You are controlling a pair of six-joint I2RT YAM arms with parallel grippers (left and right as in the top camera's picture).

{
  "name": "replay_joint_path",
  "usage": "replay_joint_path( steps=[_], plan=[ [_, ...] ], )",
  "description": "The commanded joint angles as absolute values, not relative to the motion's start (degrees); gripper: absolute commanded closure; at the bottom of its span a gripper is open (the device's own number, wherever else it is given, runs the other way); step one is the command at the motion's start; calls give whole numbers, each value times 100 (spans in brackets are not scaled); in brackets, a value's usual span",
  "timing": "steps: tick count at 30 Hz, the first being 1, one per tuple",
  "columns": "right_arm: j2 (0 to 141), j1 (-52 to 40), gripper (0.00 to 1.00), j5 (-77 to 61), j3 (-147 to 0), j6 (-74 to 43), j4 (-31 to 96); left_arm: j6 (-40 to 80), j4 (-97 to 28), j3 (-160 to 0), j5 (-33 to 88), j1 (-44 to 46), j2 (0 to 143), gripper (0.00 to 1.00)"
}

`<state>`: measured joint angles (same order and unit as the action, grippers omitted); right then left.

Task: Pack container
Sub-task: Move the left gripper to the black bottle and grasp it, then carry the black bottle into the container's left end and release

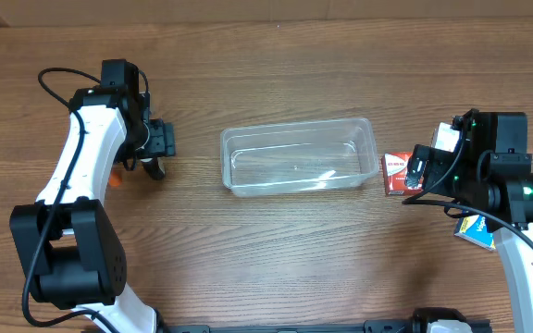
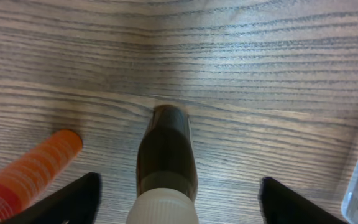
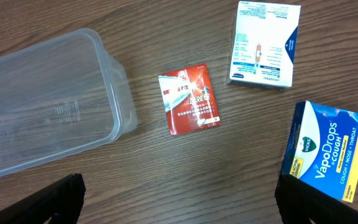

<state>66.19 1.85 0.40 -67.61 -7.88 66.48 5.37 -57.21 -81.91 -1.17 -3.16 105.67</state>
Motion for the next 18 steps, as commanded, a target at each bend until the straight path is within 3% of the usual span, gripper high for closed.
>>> replay_joint_path(
  steps=[1,3,18],
  plan=[
    [6619,200,0,54,-6938,-819,6630,429,-5778,-8294,-185,-329,10589,35],
    [6624,200,0,54,-6938,-819,6632,429,-5857,-8294,-187,-331,10589,43],
    [6626,200,0,54,-6938,-819,6637,427,-5922,-8296,-189,-331,10589,53]
  ],
)
